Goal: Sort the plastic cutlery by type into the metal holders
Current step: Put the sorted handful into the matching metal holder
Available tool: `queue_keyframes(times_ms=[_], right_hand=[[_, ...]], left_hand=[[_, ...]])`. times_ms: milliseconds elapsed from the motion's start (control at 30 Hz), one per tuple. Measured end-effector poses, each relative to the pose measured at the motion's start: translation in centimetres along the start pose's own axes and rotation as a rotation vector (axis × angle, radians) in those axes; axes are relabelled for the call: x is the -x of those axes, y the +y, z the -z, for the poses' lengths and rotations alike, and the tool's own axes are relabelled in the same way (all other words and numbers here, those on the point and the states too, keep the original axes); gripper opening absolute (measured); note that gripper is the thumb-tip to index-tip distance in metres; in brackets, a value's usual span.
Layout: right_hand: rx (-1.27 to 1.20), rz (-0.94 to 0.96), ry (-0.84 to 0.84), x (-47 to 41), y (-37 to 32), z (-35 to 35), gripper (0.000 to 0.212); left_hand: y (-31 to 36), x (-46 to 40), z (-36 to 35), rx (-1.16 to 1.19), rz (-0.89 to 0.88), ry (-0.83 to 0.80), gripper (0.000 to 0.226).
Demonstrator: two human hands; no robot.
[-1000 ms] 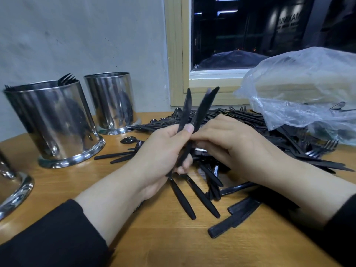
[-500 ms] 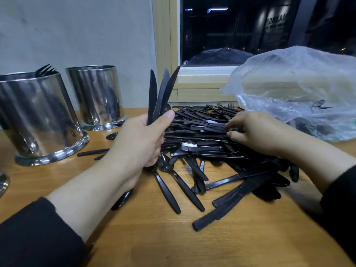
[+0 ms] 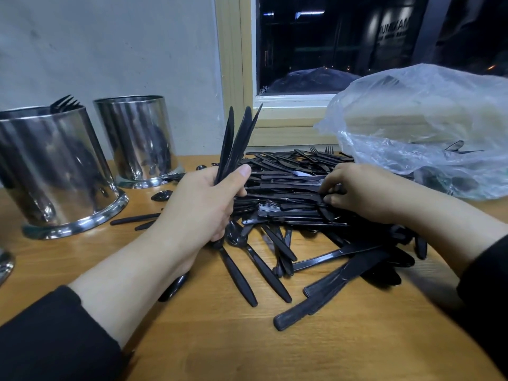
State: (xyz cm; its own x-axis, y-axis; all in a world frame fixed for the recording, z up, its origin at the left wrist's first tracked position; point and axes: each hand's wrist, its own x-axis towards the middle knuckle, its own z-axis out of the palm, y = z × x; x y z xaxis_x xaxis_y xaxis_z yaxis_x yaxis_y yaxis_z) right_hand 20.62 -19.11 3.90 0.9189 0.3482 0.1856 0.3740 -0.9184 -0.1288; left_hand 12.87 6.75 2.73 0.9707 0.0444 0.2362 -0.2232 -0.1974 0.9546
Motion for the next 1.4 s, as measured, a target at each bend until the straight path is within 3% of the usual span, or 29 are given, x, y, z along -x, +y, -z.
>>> queue_keyframes(times_ms=[267, 467, 567, 733, 900, 967, 1067, 1133, 1233, 1400], right_hand=[[-0.003, 0.018, 0.064, 0.2, -0.6, -0.3, 0.021], [-0.125, 0.106, 0.322, 0.1, -0.8, -0.3, 0.019], [-0.207, 0.195, 0.432, 0.4, -1.4, 0.3, 0.02], [-0.275, 0.45, 0.449, 1.1, -2.8, 0.2, 0.017], [-0.322, 0.561, 0.532, 1.5, -4.5, 0.3, 0.02], [-0.398, 0.515, 0.532, 1.7, -4.6, 0.4, 0.028], [-0.565, 0.31, 0.54, 1.5, -3.7, 0.5, 0.032], [-0.417, 0.172, 0.508, 0.7, -2.1, 0.5, 0.023], [-0.094, 0.036, 0.294, 0.1, -0.3, 0.0, 0.028], [0.055, -0.036, 0.066, 0.3, 0.3, -0.3, 0.036]], left_hand=[[0.0, 0.0, 0.0, -0.011, -0.014, 0.007, 0.038], [0.1, -0.1, 0.0, -0.028, -0.06, 0.064, 0.036], [0.2, -0.3, 0.3, -0.159, -0.176, 0.158, 0.038], [0.5, -0.4, 1.2, -0.377, -0.368, 0.303, 0.037], [0.3, -0.2, 0.6, -0.502, -0.345, 0.032, 0.024], [-0.1, -0.1, 0.1, -0.496, -0.307, -0.057, 0.024], [-0.5, -0.3, 0.0, -0.472, -0.272, -0.061, 0.026], [-0.4, -0.3, 0.1, -0.486, -0.259, -0.04, 0.024], [-0.3, -0.4, 0.2, -0.503, -0.247, -0.019, 0.031], [-0.5, -0.4, 0.3, -0.516, -0.252, -0.02, 0.033]])
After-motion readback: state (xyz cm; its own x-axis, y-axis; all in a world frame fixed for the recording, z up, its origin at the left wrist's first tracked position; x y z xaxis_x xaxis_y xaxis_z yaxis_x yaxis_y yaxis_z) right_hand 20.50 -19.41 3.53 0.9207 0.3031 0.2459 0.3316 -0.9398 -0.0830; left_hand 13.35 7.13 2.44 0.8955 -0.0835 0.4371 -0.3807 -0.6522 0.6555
